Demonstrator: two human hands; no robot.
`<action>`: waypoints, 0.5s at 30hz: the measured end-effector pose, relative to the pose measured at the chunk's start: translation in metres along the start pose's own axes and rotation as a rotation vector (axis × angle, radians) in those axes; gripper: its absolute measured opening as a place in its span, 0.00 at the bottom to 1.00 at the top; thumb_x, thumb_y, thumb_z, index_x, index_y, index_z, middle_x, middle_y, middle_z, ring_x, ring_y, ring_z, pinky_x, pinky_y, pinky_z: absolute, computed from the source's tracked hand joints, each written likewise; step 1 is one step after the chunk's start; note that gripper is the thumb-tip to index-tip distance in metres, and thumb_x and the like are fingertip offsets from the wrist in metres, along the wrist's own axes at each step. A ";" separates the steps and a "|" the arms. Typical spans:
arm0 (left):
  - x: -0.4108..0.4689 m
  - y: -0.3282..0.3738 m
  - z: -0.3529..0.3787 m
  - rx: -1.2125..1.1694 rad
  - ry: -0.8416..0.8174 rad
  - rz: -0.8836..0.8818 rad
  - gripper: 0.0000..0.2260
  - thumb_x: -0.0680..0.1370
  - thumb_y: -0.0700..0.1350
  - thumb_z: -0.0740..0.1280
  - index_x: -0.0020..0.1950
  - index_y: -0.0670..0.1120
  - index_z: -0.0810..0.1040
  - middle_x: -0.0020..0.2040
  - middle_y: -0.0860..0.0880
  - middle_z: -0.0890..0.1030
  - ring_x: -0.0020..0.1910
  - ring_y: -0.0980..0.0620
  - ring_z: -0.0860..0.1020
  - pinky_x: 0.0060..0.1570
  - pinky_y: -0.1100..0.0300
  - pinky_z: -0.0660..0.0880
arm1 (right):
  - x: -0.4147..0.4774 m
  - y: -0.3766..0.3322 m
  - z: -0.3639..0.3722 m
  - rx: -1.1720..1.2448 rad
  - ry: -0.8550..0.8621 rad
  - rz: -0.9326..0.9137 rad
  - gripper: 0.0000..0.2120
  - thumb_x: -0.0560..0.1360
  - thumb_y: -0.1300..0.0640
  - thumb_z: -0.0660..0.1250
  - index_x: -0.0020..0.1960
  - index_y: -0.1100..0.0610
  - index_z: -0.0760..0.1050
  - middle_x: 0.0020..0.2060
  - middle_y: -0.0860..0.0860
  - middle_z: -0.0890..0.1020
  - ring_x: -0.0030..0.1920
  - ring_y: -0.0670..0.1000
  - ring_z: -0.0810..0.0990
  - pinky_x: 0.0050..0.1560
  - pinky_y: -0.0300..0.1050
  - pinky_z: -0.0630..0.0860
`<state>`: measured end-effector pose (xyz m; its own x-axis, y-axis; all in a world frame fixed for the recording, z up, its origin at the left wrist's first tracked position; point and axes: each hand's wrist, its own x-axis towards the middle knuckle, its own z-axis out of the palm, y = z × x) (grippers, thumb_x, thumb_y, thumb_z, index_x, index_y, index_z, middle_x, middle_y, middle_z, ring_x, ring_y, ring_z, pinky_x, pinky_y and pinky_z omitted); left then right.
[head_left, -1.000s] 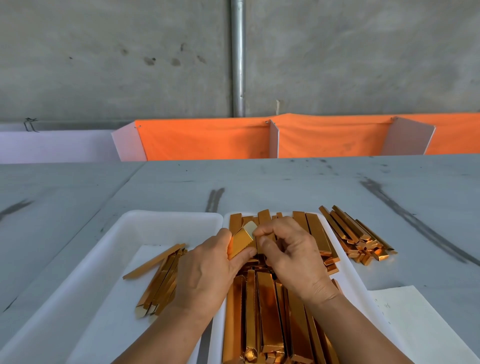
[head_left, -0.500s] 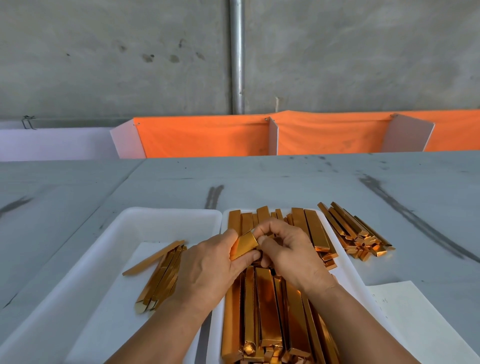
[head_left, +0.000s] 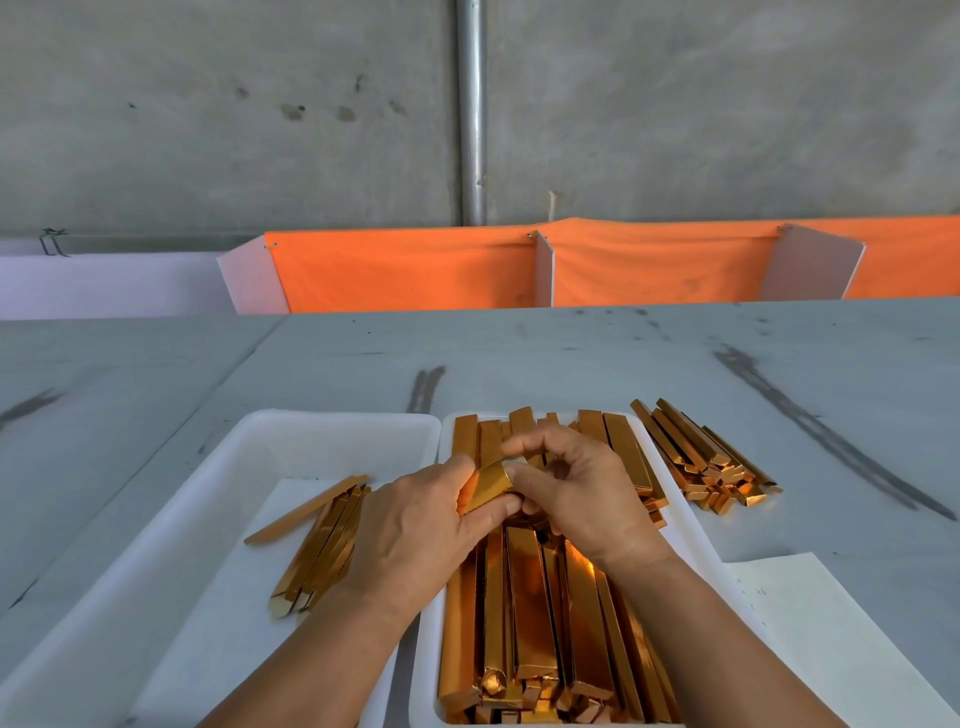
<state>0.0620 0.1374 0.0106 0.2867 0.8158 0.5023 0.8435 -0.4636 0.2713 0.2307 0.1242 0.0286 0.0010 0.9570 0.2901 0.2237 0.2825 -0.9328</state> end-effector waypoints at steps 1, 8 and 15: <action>0.000 0.000 0.000 0.007 -0.007 -0.005 0.23 0.69 0.75 0.51 0.41 0.55 0.64 0.28 0.57 0.66 0.27 0.58 0.67 0.28 0.65 0.62 | 0.000 0.001 0.001 -0.040 0.032 -0.031 0.11 0.75 0.62 0.73 0.46 0.45 0.82 0.40 0.43 0.82 0.32 0.41 0.78 0.33 0.33 0.75; 0.000 0.001 0.000 0.036 -0.022 -0.019 0.22 0.69 0.74 0.51 0.42 0.56 0.62 0.28 0.58 0.65 0.26 0.60 0.66 0.28 0.67 0.59 | -0.001 0.001 0.004 -0.169 0.097 -0.116 0.10 0.74 0.62 0.73 0.42 0.46 0.83 0.44 0.43 0.82 0.43 0.39 0.79 0.41 0.31 0.75; 0.001 0.000 -0.001 0.072 -0.014 -0.043 0.24 0.68 0.75 0.49 0.42 0.55 0.61 0.28 0.58 0.64 0.25 0.61 0.64 0.27 0.68 0.56 | -0.002 -0.002 0.004 0.017 0.029 0.029 0.09 0.78 0.58 0.69 0.46 0.46 0.85 0.43 0.42 0.84 0.33 0.35 0.78 0.32 0.27 0.72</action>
<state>0.0620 0.1375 0.0121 0.2553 0.8393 0.4800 0.8855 -0.4023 0.2324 0.2267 0.1219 0.0294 0.0360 0.9625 0.2689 0.2066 0.2561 -0.9443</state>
